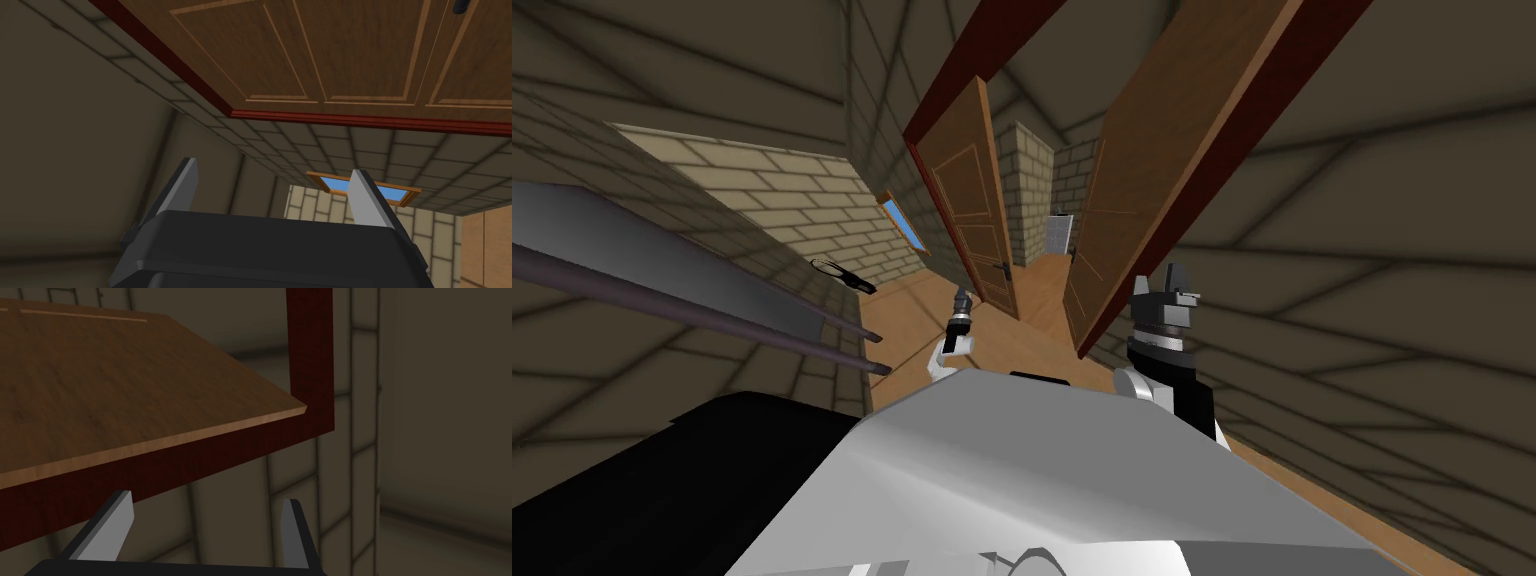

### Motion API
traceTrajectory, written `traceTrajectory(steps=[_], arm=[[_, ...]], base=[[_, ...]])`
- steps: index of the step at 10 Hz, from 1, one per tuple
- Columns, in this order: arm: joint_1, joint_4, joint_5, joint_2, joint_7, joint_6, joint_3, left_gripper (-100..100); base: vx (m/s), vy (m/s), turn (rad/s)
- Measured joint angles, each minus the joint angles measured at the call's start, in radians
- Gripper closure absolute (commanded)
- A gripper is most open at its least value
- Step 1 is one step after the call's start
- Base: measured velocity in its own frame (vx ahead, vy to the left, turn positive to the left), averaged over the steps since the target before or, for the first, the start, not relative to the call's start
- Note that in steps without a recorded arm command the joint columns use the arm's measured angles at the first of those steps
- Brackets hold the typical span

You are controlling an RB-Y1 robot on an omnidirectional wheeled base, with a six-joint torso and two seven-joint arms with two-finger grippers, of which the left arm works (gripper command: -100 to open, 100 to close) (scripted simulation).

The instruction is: Push the door open

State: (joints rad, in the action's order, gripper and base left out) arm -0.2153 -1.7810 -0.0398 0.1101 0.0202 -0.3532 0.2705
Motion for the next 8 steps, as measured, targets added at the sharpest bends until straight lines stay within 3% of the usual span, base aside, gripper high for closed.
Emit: traceTrajectory(steps=[2, 8], arm=[[0.027, 0.034, -0.012, -0.005, -0.007, 0.005, 0.022, -100], [0.120, 0.176, -0.036, -0.002, -0.015, -0.004, 0.103, -100]], base=[[0.035, 0.174, -0.181], [0.030, 0.200, -0.281]])
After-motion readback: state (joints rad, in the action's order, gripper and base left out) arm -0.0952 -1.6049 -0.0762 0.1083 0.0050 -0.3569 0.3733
